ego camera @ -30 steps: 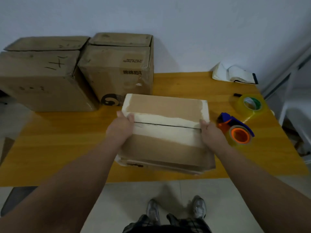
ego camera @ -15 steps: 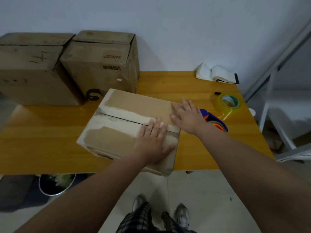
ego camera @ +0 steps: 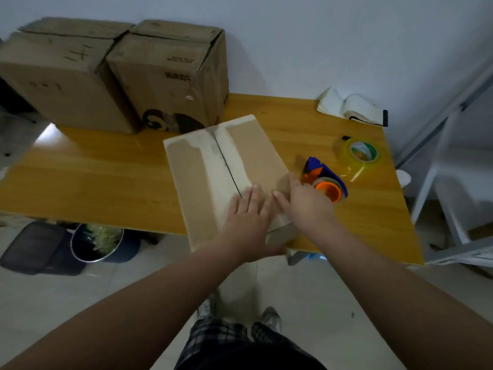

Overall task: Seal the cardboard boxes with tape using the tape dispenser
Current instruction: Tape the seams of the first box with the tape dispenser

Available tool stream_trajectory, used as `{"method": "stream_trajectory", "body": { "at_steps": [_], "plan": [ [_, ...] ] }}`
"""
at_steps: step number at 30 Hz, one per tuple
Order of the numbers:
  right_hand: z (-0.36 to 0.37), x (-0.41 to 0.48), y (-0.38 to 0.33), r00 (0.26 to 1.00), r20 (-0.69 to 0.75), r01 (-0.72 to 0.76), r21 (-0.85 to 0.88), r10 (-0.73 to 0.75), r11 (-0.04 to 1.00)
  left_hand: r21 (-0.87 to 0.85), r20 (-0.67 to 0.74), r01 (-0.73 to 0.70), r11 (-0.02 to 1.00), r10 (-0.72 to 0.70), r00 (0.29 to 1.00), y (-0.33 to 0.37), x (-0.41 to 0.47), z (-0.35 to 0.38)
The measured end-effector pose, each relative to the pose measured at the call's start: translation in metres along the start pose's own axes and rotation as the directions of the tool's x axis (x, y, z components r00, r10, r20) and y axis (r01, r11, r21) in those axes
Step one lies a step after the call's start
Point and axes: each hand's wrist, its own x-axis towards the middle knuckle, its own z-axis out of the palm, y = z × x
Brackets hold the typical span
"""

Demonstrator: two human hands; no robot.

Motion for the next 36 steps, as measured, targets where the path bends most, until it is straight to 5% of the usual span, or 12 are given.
{"method": "stream_trajectory", "body": {
  "at_steps": [2, 8, 16, 23, 27, 31, 36],
  "plan": [
    [-0.002, -0.008, 0.01, 1.0, -0.02, 0.015, 0.017, -0.015, 1.0, 0.042, -0.047, 0.038, 0.998, -0.036, 0.998, 0.009, 0.005, 0.005],
    [-0.006, 0.009, 0.064, 0.987, -0.148, 0.012, 0.456, 0.062, 0.89, 0.135, -0.08, -0.083, 0.987, 0.094, 0.992, -0.006, 0.025, 0.0],
    [0.028, 0.065, 0.118, 0.963, 0.135, -0.266, 0.342, 0.233, 0.901, 0.153, -0.074, -0.189, 0.97, 0.202, 0.977, -0.018, 0.079, -0.014],
    [0.054, 0.104, 0.135, 0.91, 0.367, -0.289, 0.224, 0.194, 0.931, 0.153, -0.089, -0.188, 0.97, 0.203, 0.975, -0.028, 0.115, -0.022],
    [0.073, 0.093, 0.129, 0.883, 0.321, -0.405, 0.149, 0.343, 0.902, 0.227, -0.083, -0.166, 0.96, 0.189, 0.978, -0.027, 0.116, -0.02],
    [0.07, 0.079, 0.132, 0.868, 0.285, -0.494, 0.403, 0.407, 0.771, 0.173, -0.118, -0.156, 0.972, 0.178, 0.977, -0.025, 0.102, -0.02],
    [0.01, 0.072, 0.146, 0.953, -0.015, -0.197, 0.724, 0.302, 0.66, -0.131, -0.019, -0.112, 0.985, 0.11, 0.994, -0.024, 0.093, -0.047]
  ]
}}
